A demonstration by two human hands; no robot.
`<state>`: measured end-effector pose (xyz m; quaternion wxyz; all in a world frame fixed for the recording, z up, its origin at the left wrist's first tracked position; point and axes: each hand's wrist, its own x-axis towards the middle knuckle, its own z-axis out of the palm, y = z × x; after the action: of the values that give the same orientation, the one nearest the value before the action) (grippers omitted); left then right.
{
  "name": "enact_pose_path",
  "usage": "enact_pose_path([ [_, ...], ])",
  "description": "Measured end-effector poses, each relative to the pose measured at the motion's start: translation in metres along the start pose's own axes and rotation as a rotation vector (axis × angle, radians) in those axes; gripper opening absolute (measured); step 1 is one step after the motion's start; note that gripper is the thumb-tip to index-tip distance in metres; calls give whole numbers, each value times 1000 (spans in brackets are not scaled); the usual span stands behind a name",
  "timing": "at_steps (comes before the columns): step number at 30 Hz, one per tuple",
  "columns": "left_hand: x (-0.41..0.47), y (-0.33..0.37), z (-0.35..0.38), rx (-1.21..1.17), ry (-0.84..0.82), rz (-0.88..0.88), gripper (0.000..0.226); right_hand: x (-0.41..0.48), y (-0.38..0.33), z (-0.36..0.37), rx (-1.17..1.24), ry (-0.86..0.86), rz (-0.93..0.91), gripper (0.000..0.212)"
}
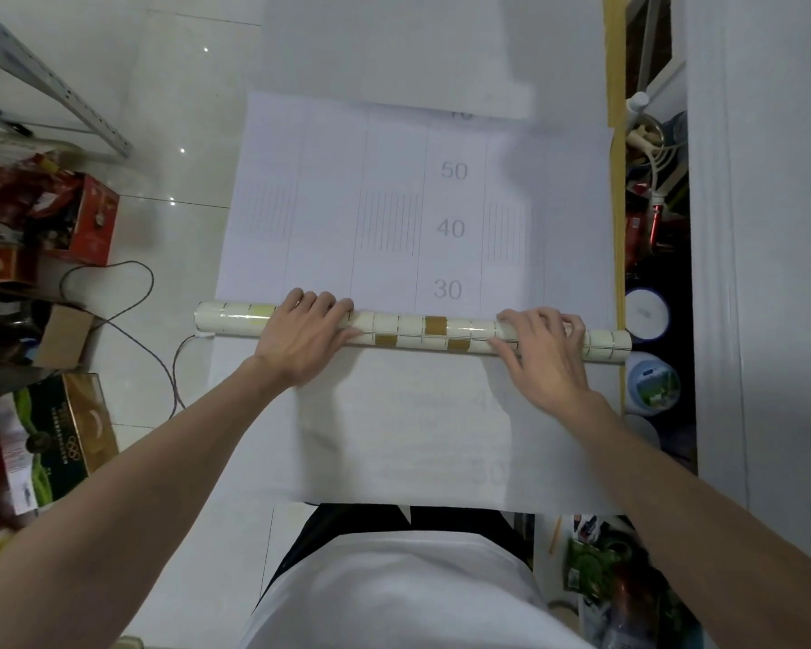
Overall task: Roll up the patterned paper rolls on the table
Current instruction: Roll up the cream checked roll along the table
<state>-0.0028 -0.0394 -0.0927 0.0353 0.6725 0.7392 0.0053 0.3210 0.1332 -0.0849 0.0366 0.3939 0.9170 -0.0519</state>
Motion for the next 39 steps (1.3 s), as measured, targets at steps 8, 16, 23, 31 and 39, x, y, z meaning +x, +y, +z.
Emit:
enact_pose_path([
  [8,-4,-1,1,22,-1,23,57,1,-1,1,-30,10,-9,54],
  [16,-6,-1,-1,7,1,8,60,-5,-2,-1,4,-2,4,54],
  [23,-7,-3,2,8,5,12,55,-4,-2,-1,44,14,5,42],
  [31,-4,-4,4,26,44,24,52,-3,-1,-1,-26,18,11,49],
  [39,-2,-3,4,59,-13,11,67,-5,1,2,-25,-5,-11,57],
])
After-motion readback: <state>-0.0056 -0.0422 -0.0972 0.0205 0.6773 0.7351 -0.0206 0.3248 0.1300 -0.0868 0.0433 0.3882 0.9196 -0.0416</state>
